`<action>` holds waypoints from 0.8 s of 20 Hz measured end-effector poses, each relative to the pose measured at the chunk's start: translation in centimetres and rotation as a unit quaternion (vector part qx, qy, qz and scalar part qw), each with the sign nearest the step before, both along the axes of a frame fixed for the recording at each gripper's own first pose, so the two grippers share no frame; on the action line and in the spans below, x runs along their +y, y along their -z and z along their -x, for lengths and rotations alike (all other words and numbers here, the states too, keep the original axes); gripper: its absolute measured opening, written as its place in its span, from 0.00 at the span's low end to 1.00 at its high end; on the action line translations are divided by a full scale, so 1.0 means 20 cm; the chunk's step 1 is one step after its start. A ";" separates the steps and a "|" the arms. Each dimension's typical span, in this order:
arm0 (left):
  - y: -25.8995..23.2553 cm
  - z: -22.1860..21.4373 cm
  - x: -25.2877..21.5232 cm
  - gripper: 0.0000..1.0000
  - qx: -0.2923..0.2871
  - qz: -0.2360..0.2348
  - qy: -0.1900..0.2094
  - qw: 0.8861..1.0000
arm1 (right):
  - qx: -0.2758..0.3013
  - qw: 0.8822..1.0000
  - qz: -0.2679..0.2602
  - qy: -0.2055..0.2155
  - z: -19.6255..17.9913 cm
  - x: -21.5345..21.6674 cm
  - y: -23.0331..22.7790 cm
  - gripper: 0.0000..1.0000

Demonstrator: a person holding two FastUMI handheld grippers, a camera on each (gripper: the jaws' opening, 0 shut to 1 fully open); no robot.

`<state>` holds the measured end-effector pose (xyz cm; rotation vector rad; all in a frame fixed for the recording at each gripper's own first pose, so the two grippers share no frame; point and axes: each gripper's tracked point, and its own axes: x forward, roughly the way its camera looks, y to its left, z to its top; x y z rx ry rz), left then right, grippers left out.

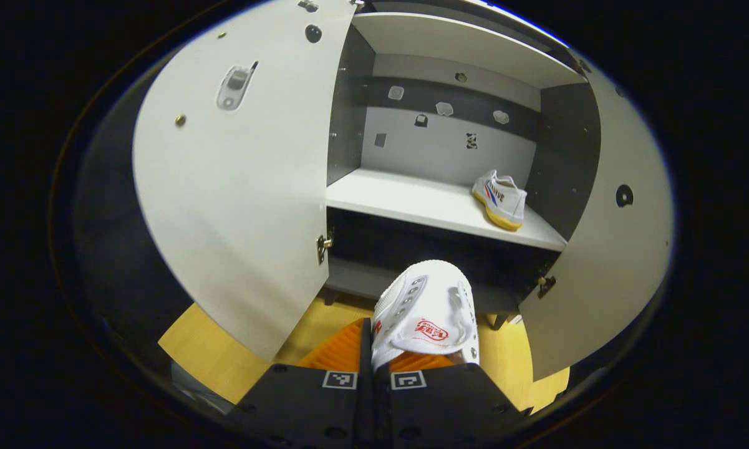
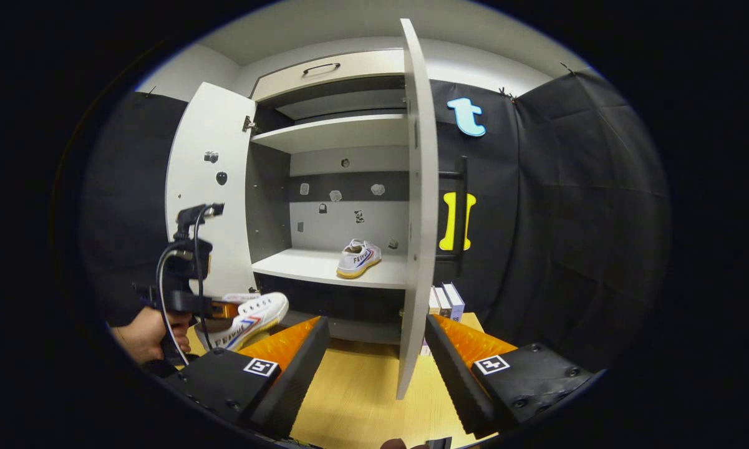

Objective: Grab one shoe with the right hand and put it into the shoe cabinet, grab the other shoe with the left hand and put it into the shoe cabinet; then close the right door with the right hand and the left door with the left hand.

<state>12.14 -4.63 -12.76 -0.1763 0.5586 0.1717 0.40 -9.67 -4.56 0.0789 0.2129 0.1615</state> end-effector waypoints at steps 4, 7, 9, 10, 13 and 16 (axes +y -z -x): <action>-0.22 -0.25 -0.04 0.05 -0.024 0.007 -0.017 1.000 | 0.006 1.000 -0.025 0.006 0.01 -0.10 0.02 0.98; -0.37 -0.46 -0.03 0.05 -0.043 0.007 -0.039 0.998 | 0.005 1.000 -0.021 0.013 0.00 -0.19 0.07 0.98; -0.44 -0.60 -0.03 0.05 -0.051 0.006 -0.049 0.997 | -0.005 1.000 -0.011 0.012 -0.01 -0.24 0.08 0.98; -0.47 -0.68 -0.02 0.05 -0.053 0.002 -0.053 0.997 | -0.006 1.000 -0.011 0.010 -0.01 -0.26 0.09 0.98; -0.47 -0.89 0.01 0.05 -0.042 -0.007 -0.071 0.997 | 0.004 1.000 -0.031 0.003 -0.01 -0.28 0.11 0.98; -0.43 -1.11 0.05 0.05 -0.020 -0.017 -0.082 0.996 | -0.003 1.000 -0.028 0.000 -0.03 -0.33 0.10 0.98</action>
